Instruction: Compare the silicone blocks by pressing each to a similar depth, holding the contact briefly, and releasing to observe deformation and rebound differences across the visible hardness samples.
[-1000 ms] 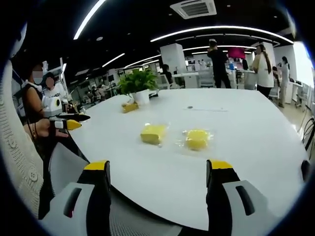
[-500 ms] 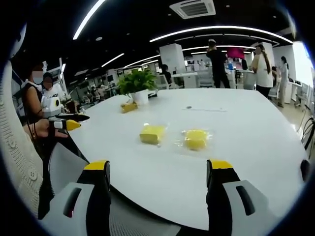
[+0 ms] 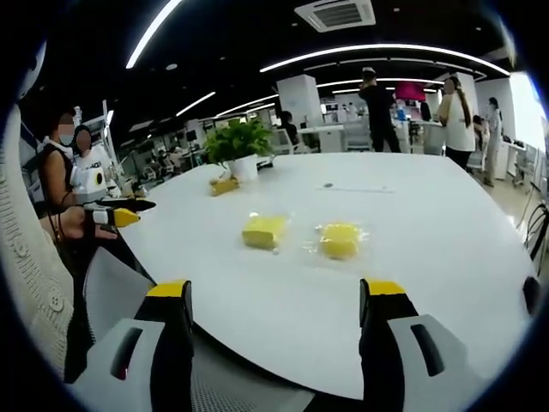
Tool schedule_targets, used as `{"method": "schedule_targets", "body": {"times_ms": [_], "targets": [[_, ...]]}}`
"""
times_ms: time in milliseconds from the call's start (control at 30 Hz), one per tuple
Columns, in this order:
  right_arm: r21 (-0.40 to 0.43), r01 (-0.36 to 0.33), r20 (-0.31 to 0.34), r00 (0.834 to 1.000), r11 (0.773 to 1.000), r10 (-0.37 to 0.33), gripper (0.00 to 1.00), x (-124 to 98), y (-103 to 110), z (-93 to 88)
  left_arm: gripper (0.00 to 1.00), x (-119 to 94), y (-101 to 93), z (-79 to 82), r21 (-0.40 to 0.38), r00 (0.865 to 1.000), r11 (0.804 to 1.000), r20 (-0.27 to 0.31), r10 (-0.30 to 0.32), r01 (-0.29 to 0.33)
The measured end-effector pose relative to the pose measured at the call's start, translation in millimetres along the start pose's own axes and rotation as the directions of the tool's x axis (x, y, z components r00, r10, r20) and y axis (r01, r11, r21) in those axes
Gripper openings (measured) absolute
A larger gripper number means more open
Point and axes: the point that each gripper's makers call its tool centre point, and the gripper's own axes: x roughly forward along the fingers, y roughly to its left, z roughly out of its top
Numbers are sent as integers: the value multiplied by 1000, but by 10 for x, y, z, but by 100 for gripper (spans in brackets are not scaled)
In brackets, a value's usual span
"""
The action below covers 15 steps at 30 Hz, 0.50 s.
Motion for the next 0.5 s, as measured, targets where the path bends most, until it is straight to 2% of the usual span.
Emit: {"method": "schedule_targets", "body": {"times_ms": [500], "targets": [[-8, -2, -10, 1000, 1000, 2, 74, 27, -63, 34, 66, 44, -18, 64, -4, 998, 999, -45, -46, 46]]}}
